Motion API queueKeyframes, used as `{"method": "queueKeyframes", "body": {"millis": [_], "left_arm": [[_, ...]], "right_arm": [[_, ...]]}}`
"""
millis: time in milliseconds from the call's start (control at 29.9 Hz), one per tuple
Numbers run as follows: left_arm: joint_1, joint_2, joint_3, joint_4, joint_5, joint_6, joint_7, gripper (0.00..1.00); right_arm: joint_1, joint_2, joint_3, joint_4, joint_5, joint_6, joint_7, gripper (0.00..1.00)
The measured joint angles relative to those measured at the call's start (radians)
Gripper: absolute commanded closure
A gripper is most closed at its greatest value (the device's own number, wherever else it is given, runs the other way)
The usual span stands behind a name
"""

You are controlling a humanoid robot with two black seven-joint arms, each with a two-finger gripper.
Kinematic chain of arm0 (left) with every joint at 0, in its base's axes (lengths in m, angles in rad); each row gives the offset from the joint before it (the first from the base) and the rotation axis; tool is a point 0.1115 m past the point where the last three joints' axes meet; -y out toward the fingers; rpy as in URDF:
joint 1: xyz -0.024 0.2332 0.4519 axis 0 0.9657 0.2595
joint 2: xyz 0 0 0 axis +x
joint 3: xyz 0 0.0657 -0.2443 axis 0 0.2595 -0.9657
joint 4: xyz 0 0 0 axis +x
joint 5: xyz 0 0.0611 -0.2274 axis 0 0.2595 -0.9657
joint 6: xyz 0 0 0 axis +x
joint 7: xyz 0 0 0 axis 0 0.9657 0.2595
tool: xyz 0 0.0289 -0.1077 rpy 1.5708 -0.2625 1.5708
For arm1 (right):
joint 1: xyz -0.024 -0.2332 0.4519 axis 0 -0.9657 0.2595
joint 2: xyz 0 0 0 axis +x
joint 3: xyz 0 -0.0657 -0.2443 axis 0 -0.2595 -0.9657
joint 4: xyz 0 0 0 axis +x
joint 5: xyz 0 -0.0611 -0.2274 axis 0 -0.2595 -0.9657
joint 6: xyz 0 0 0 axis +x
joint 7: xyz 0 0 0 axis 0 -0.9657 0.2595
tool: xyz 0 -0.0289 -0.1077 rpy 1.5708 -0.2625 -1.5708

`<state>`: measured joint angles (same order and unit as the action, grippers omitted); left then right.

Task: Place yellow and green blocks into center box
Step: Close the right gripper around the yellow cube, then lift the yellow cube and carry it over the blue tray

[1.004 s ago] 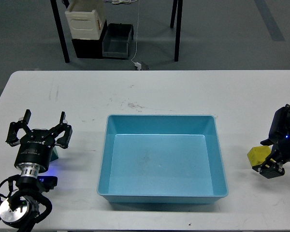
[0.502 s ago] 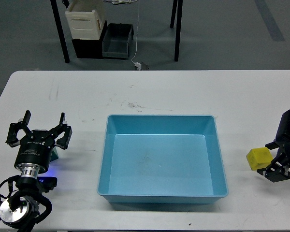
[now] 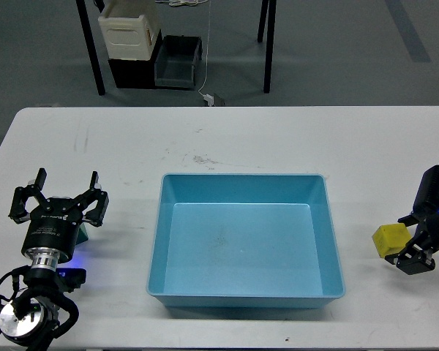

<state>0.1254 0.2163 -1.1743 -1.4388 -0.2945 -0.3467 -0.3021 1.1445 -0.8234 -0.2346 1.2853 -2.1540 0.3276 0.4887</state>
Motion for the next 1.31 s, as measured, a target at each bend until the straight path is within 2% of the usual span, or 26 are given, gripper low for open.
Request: {"method": "queueKeyframes", "body": {"millis": [201, 469, 703, 870, 937, 1138, 1305], "left_arm": [[-0.001, 0.0, -0.001, 0.004, 0.0, 0.0, 0.0, 0.0], [-0.001, 0.0, -0.001, 0.013, 0.0, 0.0, 0.0, 0.0], [-0.001, 0.0, -0.001, 0.017, 0.0, 0.0, 0.0, 0.0], [-0.001, 0.0, -0.001, 0.019, 0.0, 0.0, 0.0, 0.0], [-0.001, 0.0, -0.002, 0.02, 0.0, 0.0, 0.0, 0.0], [-0.002, 0.0, -0.002, 0.02, 0.0, 0.0, 0.0, 0.0], [-0.004, 0.0, -0.005, 0.02, 0.0, 0.0, 0.0, 0.0]], "right_arm": [[0.0, 0.019, 0.0, -0.009, 0.018, 0.0, 0.0, 0.15], [-0.001, 0.02, -0.005, -0.004, 0.021, 0.001, 0.0, 0.23], [0.001, 0.02, -0.006, 0.001, 0.022, -0.005, 0.0, 0.4], [0.005, 0.019, -0.006, 0.002, 0.021, -0.006, 0.0, 0.57], [0.01, 0.017, -0.006, 0.0, 0.02, -0.006, 0.0, 0.67], [0.038, 0.006, 0.012, -0.009, 0.02, -0.006, 0.0, 0.69], [0.129, -0.017, 0.084, -0.005, 0.027, -0.006, 0.0, 0.69]]}}
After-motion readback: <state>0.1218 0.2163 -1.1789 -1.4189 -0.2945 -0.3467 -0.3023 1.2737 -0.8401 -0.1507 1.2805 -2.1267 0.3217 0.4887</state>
